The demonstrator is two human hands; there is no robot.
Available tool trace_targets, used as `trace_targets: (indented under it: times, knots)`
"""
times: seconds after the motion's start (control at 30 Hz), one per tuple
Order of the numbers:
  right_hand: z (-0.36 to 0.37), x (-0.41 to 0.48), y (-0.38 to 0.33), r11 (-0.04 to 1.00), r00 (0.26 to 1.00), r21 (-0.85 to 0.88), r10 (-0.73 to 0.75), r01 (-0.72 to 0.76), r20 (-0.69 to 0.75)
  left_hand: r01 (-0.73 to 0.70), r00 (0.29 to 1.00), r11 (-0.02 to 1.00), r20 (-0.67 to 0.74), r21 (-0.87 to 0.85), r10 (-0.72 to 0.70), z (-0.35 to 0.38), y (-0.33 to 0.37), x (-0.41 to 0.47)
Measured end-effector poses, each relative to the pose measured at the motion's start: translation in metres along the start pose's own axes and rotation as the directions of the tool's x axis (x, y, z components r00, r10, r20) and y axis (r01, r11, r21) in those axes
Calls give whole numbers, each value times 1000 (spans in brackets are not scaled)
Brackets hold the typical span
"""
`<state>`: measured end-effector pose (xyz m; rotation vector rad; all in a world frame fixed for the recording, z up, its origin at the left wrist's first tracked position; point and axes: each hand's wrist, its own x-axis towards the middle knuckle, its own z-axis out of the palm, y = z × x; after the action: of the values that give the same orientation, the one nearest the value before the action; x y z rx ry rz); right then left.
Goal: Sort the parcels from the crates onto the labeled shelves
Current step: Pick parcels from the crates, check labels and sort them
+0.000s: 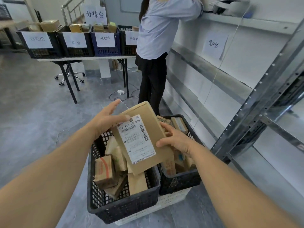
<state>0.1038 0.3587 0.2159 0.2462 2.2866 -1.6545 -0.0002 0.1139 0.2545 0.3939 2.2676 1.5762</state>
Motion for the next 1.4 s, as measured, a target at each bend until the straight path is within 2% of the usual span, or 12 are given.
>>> trace_targets:
  times: [0.03, 0.1, 0.2, 0.3, 0.43, 0.77, 0.97, 1.17, 1.4]
  knots:
    - [-2, -1, 2, 998, 999, 58, -14, 17, -51, -23, 999, 998, -44, -58, 21, 3, 0, 0]
    - [-5, -5, 3, 980, 989, 191, -28, 57, -148, -18, 999, 988, -31, -154, 13, 10, -5, -1]
    - [-11, -12, -1, 917, 964, 368, -60, 156, -260, 33, 989, 980, 146, -199, -4, 29, -14, -3]
    - [-17, -24, 0, 878, 935, 426, -64, 220, -349, 32, 960, 963, 278, -268, 45, 50, -15, 0]
    - [-27, -51, 9, 886, 899, 385, -74, 258, -432, -1, 931, 943, 343, -333, 122, 73, -1, 10]
    - [-60, -132, 30, 904, 784, 306, -51, 300, -618, -49, 842, 936, 490, -348, 226, 150, 40, 13]
    - [-89, -207, 49, 896, 646, 230, -78, 379, -759, -135, 780, 936, 547, -325, 303, 218, 93, -12]
    - [-119, -316, 79, 924, 616, 147, -111, 353, -780, -204, 709, 921, 598, -333, 373, 307, 134, -70]
    - [-145, -450, 118, 937, 417, 16, -140, 348, -898, -256, 619, 881, 633, -398, 466, 418, 180, -151]
